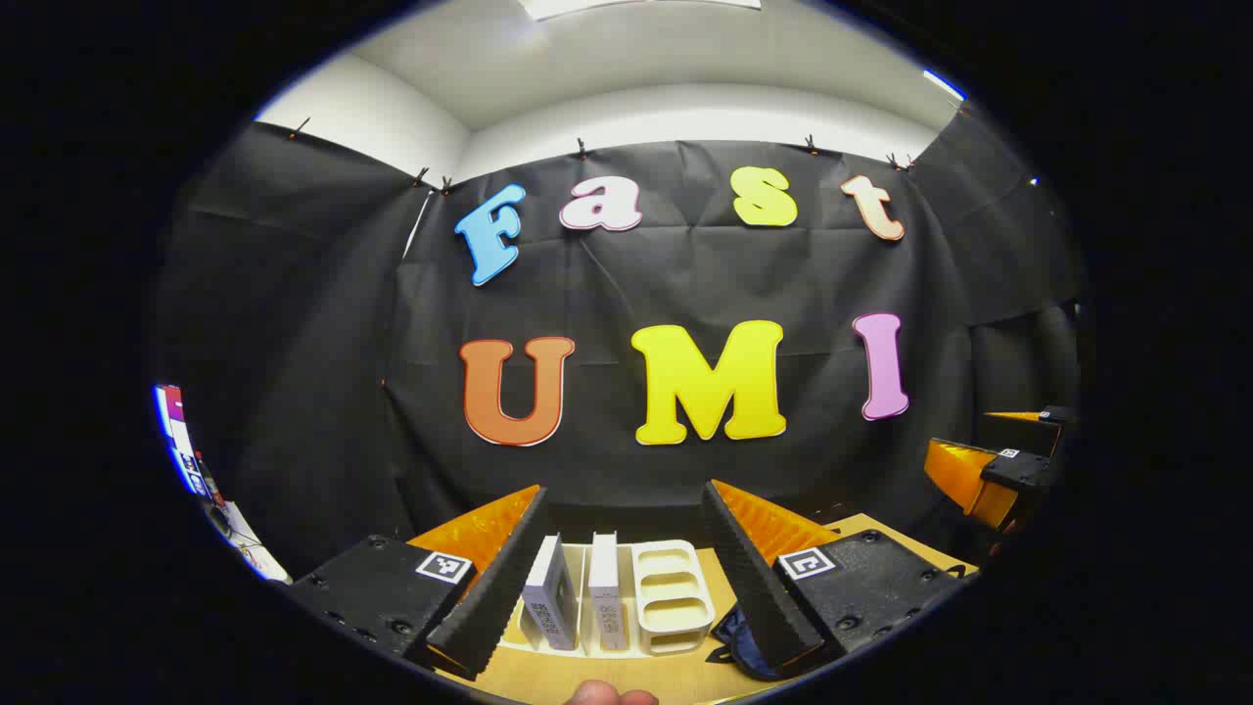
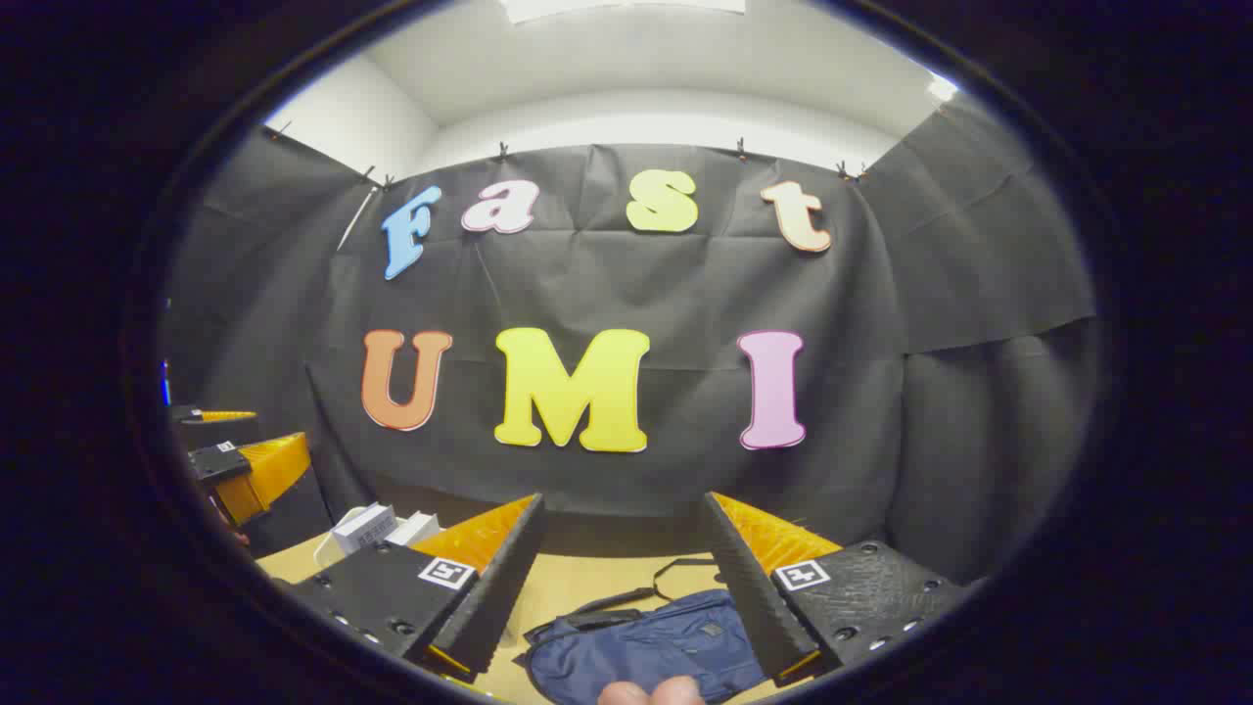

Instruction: Open the schoolbag, grab two books from the bookshelf and put them into the schoolbag.

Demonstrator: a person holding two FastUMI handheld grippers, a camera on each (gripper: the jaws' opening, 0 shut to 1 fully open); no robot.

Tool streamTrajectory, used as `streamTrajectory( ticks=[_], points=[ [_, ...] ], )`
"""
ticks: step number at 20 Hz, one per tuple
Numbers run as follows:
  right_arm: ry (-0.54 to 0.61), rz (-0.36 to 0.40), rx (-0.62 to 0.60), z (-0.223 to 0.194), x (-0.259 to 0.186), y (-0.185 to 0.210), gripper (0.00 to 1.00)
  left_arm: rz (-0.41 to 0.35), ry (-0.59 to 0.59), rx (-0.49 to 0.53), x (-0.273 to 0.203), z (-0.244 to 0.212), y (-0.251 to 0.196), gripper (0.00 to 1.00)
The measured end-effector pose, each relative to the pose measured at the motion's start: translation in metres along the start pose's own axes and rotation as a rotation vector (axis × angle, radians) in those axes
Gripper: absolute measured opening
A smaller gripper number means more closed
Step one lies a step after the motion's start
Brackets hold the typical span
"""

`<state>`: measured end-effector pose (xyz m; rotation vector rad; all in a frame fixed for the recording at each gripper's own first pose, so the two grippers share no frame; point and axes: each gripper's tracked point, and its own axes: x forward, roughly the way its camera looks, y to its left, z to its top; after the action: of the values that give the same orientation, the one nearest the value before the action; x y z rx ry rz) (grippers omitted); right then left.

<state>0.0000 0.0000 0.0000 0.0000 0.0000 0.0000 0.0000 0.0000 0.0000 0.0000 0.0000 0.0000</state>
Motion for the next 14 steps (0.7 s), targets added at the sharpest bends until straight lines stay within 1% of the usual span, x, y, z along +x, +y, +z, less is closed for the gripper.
streamTrajectory(
  ticks=[4, 6, 9, 14],
  points=[
    [-0.009, -0.013, -0.043, -0.002, -0.001, 0.012, 0.97, 0.018, -0.004, -0.019, 0.008, -0.008, 0.021, 0.98],
    [-0.006, -0.009, -0.04, -0.003, 0.0, 0.019, 0.97, 0.017, 0.007, -0.01, 0.013, -0.01, 0.022, 0.98],
    [0.0, -0.013, -0.03, -0.005, 0.002, 0.024, 0.97, -0.001, -0.01, -0.011, 0.015, -0.006, 0.02, 0.98],
    [-0.003, -0.011, -0.045, -0.003, 0.005, 0.03, 0.97, -0.018, -0.005, -0.004, 0.023, -0.008, 0.016, 0.98]
  ],
)
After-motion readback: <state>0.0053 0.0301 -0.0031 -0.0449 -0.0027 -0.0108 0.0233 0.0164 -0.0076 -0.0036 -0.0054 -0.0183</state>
